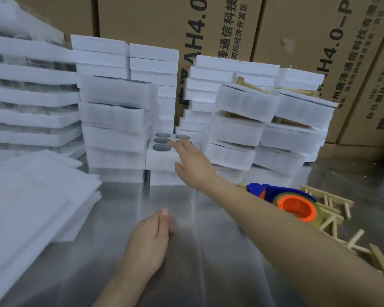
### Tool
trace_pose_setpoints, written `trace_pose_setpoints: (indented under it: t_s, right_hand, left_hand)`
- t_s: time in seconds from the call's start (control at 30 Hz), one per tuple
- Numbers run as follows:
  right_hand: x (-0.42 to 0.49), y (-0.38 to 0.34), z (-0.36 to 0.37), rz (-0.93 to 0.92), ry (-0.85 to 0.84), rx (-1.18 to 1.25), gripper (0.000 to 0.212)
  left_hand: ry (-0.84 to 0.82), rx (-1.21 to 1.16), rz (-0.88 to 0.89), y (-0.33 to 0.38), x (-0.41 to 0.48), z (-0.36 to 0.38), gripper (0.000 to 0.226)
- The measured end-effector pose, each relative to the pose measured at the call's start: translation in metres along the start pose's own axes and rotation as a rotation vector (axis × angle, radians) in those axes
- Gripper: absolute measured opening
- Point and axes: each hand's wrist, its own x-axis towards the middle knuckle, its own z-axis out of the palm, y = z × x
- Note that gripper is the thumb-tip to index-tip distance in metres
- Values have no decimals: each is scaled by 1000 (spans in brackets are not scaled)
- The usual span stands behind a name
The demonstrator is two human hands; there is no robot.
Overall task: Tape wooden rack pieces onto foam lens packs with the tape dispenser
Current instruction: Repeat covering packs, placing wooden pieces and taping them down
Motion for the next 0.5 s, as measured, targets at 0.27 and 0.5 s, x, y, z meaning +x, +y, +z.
trace_pose_setpoints:
  t_s: [0.27,0.5]
  right_hand:
    - [46,-18,51,227,-263,-357,68]
    - [11,-37,-5,217,-149,-169,42]
  left_hand:
    - [-112,393,139,8,-6,-4,38]
    - [108,253,57,4,-2,-6,40]
